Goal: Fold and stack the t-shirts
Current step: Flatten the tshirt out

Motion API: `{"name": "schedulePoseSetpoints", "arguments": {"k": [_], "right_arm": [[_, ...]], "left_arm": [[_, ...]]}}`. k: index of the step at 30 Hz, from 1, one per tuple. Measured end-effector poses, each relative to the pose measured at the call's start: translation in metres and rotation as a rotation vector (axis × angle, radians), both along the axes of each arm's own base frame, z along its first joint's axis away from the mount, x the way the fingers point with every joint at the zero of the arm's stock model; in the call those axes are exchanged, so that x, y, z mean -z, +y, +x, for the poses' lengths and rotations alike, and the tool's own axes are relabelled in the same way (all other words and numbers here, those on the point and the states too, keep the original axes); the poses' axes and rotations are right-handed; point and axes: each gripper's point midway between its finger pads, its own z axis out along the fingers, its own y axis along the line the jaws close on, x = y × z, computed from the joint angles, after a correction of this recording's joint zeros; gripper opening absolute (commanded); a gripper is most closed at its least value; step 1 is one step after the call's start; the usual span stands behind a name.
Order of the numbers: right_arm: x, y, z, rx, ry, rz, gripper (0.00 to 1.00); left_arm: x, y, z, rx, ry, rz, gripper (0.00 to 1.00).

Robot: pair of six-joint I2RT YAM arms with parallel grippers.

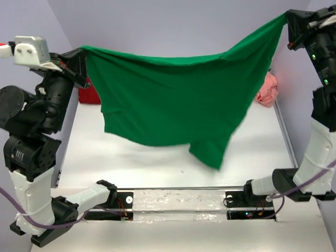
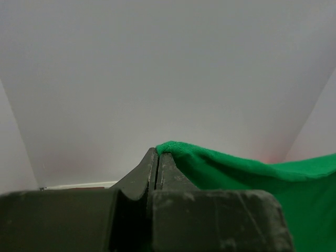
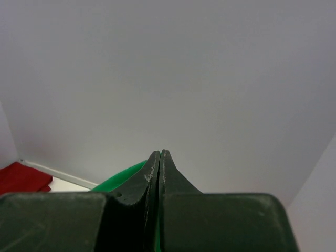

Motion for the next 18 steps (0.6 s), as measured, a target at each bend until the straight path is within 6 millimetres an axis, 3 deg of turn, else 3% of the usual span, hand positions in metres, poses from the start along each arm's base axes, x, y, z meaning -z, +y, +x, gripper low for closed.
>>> {"name": "schedulePoseSetpoints", "arguments": {"k": [2, 7, 12, 15, 18], "right_arm": [[-0.007, -0.002, -0.025, 0.007, -0.031, -0.002, 0.00], [-0.048, -0.004, -0.136, 0.008, -0.231, 0.001, 0.00], [-0.076, -0.003, -0.240, -0.008, -0.448, 0.005, 0.00], [-0.081, -0.002, -0.275, -0.021, -0.516, 0.009, 0.00], [-0.076, 0.000, -0.286, -0.036, -0.522, 0.008, 0.00]], "left_arm": [[-0.002, 0.005, -0.011, 0.000, -0.013, -0.007, 0.01], [-0.015, 0.028, -0.059, 0.003, -0.090, -0.048, 0.01], [-0.034, 0.054, -0.125, 0.034, -0.215, -0.124, 0.01], [-0.037, 0.058, -0.142, 0.057, -0.243, -0.145, 0.01], [-0.032, 0.057, -0.145, 0.067, -0.234, -0.145, 0.01]]}}
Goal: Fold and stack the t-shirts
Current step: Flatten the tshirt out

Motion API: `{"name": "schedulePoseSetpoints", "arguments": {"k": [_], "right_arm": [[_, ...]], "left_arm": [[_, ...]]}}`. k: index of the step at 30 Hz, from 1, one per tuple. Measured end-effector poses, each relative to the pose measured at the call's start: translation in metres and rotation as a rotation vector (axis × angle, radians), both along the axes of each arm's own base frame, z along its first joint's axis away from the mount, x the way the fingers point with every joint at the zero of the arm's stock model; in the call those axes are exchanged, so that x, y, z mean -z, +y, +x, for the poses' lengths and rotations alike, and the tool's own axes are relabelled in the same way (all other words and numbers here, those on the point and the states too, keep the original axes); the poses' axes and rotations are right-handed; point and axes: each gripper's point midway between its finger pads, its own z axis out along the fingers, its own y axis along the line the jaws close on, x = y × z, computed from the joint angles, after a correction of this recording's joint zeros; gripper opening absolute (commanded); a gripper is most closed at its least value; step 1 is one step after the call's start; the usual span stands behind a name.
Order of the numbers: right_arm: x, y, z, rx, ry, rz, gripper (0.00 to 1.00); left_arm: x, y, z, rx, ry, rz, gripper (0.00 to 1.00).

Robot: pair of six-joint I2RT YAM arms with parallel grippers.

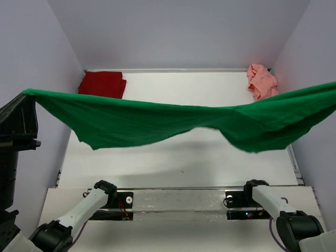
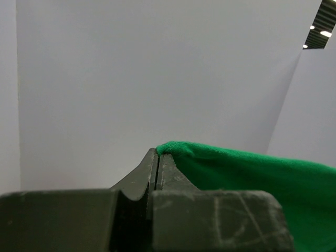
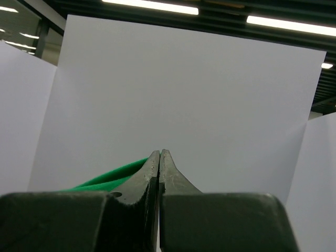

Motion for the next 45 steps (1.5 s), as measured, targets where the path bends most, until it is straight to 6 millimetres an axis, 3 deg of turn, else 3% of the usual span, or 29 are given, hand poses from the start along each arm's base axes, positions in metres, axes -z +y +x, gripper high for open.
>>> {"name": "schedulePoseSetpoints", "arguments": {"k": [7, 10, 11, 14, 16, 17, 20, 21, 22, 24, 26, 28, 31, 34, 36, 41, 45], "right_arm": [[0.008, 0.004, 0.017, -0.029, 0.059, 0.000, 0.00], [0.008, 0.001, 0.032, -0.013, 0.081, 0.013, 0.00], [0.008, -0.002, 0.042, 0.002, 0.091, 0.021, 0.00], [0.012, -0.007, 0.083, 0.035, 0.147, 0.032, 0.00], [0.021, -0.011, 0.128, 0.062, 0.213, 0.039, 0.00], [0.031, -0.013, 0.161, 0.079, 0.268, 0.042, 0.00], [0.074, -0.017, 0.252, 0.115, 0.436, 0.038, 0.00], [0.103, -0.018, 0.299, 0.132, 0.530, 0.033, 0.00], [0.117, -0.020, 0.318, 0.142, 0.568, 0.030, 0.00], [0.184, -0.022, 0.393, 0.169, 0.742, 0.018, 0.00], [0.263, -0.024, 0.452, 0.186, 0.922, 0.002, 0.00], [0.334, -0.025, 0.486, 0.198, 1.077, -0.012, 0.00], [0.420, -0.027, 0.509, 0.206, 1.260, -0.031, 0.00], [0.459, -0.026, 0.515, 0.207, 1.339, -0.041, 0.00], [0.464, -0.026, 0.517, 0.207, 1.345, -0.048, 0.00], [0.455, -0.025, 0.526, 0.196, 1.297, -0.055, 0.00], [0.468, -0.023, 0.540, 0.177, 1.302, -0.062, 0.00]], "left_arm": [[0.030, -0.014, 0.026, -0.001, 0.109, 0.041, 0.01], [0.047, -0.018, 0.049, -0.025, 0.173, 0.046, 0.02], [0.051, -0.018, 0.056, -0.036, 0.190, 0.045, 0.02], [0.076, -0.025, 0.104, -0.100, 0.301, 0.045, 0.01], [0.101, -0.036, 0.151, -0.145, 0.400, 0.052, 0.01], [0.117, -0.042, 0.175, -0.165, 0.443, 0.059, 0.01], [0.181, -0.062, 0.242, -0.213, 0.616, 0.114, 0.01], [0.197, -0.067, 0.258, -0.221, 0.659, 0.124, 0.01], [0.218, -0.073, 0.280, -0.231, 0.709, 0.138, 0.01], [0.272, -0.083, 0.320, -0.248, 0.834, 0.178, 0.01], [0.317, -0.089, 0.344, -0.257, 0.933, 0.205, 0.01], [0.345, -0.091, 0.358, -0.266, 0.992, 0.221, 0.00], [0.375, -0.093, 0.380, -0.275, 1.045, 0.235, 0.00], [0.396, -0.096, 0.407, -0.275, 1.060, 0.236, 0.00], [0.415, -0.098, 0.429, -0.279, 1.081, 0.241, 0.00], [0.463, -0.108, 0.482, -0.271, 1.127, 0.266, 0.00], [0.506, -0.113, 0.499, -0.259, 1.186, 0.288, 0.00]]}}
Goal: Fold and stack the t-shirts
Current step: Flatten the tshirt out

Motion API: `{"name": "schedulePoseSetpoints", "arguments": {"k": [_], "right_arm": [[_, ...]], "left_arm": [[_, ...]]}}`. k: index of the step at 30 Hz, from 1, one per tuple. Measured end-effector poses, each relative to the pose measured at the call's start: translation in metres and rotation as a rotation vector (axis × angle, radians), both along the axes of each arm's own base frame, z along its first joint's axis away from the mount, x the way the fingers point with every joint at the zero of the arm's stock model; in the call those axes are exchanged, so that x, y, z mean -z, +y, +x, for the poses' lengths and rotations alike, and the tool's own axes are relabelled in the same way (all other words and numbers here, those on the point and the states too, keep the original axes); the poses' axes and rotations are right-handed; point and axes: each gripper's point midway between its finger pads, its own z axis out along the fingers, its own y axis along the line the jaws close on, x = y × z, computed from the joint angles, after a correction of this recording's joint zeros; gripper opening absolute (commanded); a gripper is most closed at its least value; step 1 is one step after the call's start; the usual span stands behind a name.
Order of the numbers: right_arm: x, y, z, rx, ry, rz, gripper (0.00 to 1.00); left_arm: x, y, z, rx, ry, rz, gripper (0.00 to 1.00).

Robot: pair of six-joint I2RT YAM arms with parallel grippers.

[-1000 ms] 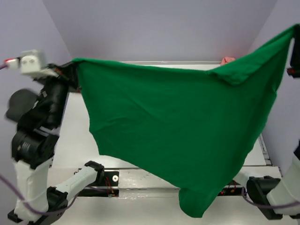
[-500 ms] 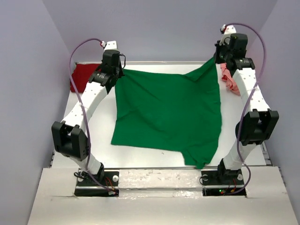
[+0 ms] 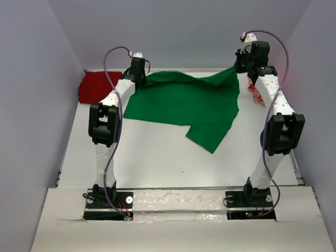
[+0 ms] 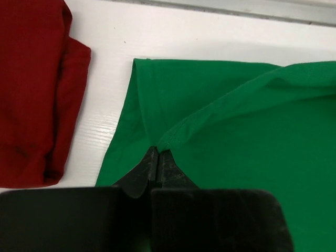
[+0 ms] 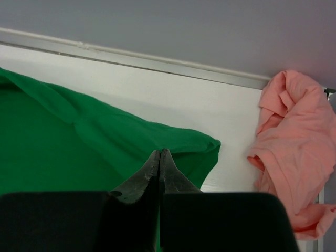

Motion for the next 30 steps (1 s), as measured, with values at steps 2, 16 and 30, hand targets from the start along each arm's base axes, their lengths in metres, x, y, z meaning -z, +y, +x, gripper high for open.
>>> {"name": "schedulePoseSetpoints", "arguments": {"k": [2, 16, 30], "right_arm": [[0.013, 0.000, 0.005, -0.004, 0.022, 0.002, 0.00], [0.046, 0.001, 0.012, -0.014, 0.091, 0.005, 0.00], [-0.337, 0.004, -0.255, -0.034, -0.743, 0.023, 0.00]], "left_arm": [[0.015, -0.001, 0.000, 0.006, 0.030, 0.003, 0.00], [-0.031, -0.005, -0.006, 0.021, -0.042, -0.040, 0.00], [-0.412, 0.008, -0.291, 0.309, -0.828, -0.305, 0.00]]}}
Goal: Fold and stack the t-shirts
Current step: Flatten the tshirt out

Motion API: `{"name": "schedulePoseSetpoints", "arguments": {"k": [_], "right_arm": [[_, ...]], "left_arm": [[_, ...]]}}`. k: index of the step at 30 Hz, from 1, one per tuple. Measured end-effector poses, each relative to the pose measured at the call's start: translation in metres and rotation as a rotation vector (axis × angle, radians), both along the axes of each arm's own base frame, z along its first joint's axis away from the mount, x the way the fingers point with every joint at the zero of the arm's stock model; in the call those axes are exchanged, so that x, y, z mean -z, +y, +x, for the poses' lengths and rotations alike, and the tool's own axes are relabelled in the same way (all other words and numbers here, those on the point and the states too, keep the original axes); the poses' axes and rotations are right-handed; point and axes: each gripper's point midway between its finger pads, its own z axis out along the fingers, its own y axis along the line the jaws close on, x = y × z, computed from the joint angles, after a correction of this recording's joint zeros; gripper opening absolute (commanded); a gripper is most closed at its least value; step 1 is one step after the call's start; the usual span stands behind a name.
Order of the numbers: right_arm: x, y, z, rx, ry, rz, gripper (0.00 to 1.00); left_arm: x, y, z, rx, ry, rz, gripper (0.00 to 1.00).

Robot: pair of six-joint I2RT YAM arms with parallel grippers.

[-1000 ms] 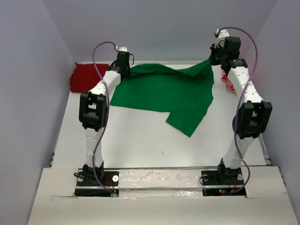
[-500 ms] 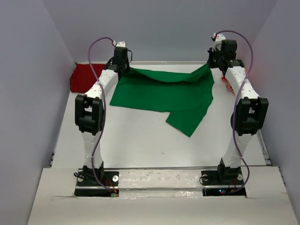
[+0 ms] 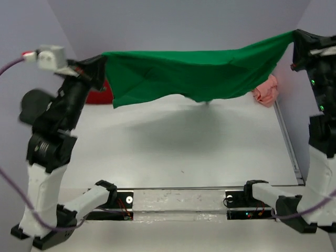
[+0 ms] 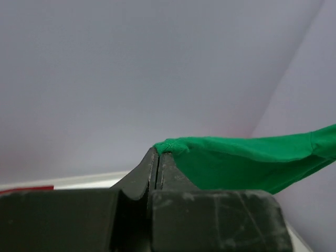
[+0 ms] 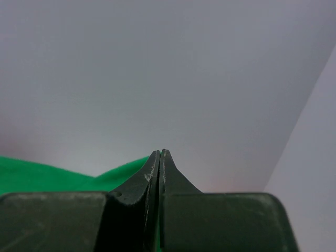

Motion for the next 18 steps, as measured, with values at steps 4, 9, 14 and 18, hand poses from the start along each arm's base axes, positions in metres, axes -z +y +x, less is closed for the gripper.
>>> {"name": "schedulePoseSetpoints", "arguments": {"k": [4, 9, 14, 18], "right_arm": [[-0.061, 0.014, -0.112, -0.084, -0.232, 0.002, 0.00], [-0.081, 0.035, -0.200, -0.214, -0.363, -0.002, 0.00], [-0.081, 0.049, -0.240, -0.311, -0.371, 0.001, 0.00], [-0.081, 0.055, -0.256, -0.351, -0.366, 0.003, 0.00]], "left_arm": [[-0.044, 0.029, -0.107, 0.080, -0.221, -0.028, 0.01], [-0.059, 0.044, -0.196, 0.184, -0.398, -0.018, 0.02], [-0.045, 0.035, -0.211, 0.257, -0.388, 0.014, 0.02], [-0.019, 0.024, -0.196, 0.287, -0.295, 0.042, 0.02]]}}
